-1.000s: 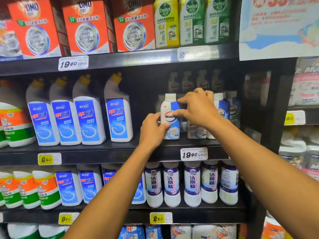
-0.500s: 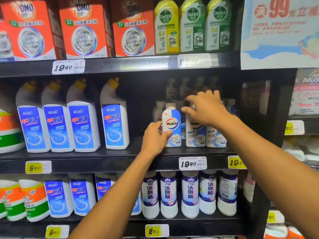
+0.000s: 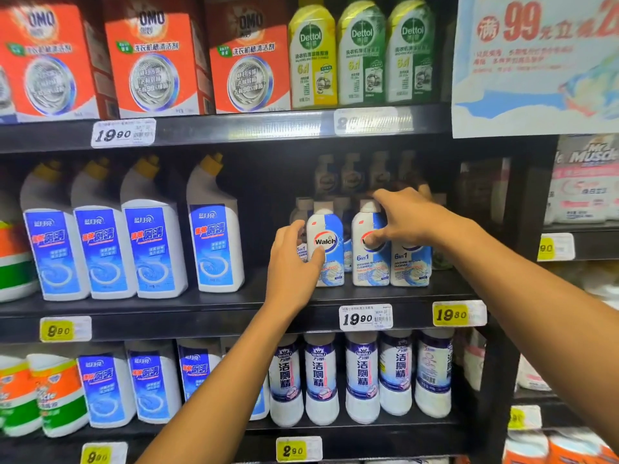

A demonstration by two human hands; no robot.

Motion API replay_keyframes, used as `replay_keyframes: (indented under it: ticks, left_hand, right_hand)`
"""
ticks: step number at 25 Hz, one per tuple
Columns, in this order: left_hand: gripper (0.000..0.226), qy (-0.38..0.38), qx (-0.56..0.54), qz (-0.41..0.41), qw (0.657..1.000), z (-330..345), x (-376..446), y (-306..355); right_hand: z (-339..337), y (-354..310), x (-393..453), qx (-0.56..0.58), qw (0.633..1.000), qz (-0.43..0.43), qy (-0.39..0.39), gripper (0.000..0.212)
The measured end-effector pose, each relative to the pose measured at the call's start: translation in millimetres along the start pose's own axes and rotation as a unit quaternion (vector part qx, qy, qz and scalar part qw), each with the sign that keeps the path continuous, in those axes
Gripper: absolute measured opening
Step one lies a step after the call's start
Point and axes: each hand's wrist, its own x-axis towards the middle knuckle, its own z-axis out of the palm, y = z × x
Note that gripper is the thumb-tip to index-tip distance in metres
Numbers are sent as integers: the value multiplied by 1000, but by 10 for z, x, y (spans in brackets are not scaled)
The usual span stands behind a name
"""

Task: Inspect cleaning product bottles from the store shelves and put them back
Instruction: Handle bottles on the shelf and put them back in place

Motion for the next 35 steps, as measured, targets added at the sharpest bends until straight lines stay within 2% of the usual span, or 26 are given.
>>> replay_keyframes:
  ticks: [2,6,11,13,15,18,21,25,27,30,32,35]
  left_hand:
    - [44,3,-5,19,1000,-3,-47,41]
    - [40,7,-28,0,1000,-6,-141,87]
    - [40,-12,-36,42,998,25,-300,252]
    - [53,-50,-79,12,996,28,-348,350]
    - [66,-98,-133,-48,985,2,-404,452]
    - [44,-147,-239,-77,957,-38,-540,504]
    - [40,-134,-345,-125,920,-74,-788,544]
    - [36,-109,-407,-181,889,-59,-1206,567]
    - [35,-105,-414,-204,881,-77,-1405,550]
    - [36,-127,-404,-228,877,-106,-1684,529]
    - [36,-136,-383,-239,882,-129,-1823,510]
    - [38,-145,-366,-243,887,-159,-1926,478]
  right_hand:
    - [19,10,-21,16,1000,3,-2,69]
    - [9,20,-127,71,997,1,9,83]
    - [-99,7,-328,167,979,-50,103,74]
    - [-183,-9,-414,211,966,-76,128,73]
    - [-242,-57,-532,283,950,-80,106,75]
    - [-188,-154,-709,420,901,-79,74,81]
    - [-29,-254,-893,506,858,-50,71,82]
    - [328,-352,-1242,646,761,1,59,63]
    - [514,-428,-1425,701,711,27,38,46]
    - [704,-563,-1620,763,641,83,16,40]
    - [783,-622,-1703,770,624,130,20,32]
    - [842,-677,-1770,758,633,158,17,27]
